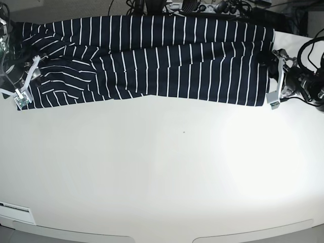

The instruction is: Fold the T-shirt properly

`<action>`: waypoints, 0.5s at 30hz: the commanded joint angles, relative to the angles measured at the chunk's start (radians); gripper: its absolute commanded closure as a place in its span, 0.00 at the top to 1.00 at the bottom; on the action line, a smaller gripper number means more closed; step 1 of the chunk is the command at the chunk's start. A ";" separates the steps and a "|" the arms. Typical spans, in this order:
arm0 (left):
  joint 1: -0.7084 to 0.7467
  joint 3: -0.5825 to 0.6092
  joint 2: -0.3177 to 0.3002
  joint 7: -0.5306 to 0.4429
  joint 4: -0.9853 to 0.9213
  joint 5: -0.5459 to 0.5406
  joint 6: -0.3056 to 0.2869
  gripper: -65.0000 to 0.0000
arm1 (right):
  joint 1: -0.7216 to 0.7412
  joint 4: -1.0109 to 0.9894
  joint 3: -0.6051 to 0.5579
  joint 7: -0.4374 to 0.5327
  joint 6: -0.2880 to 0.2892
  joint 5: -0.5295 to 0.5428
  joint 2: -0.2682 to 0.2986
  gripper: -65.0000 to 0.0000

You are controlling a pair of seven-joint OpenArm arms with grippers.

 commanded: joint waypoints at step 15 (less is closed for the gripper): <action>-0.014 -0.446 -0.015 -0.057 0.006 0.089 0.032 0.59 | 0.003 0.063 0.010 0.061 0.207 0.057 -0.278 0.00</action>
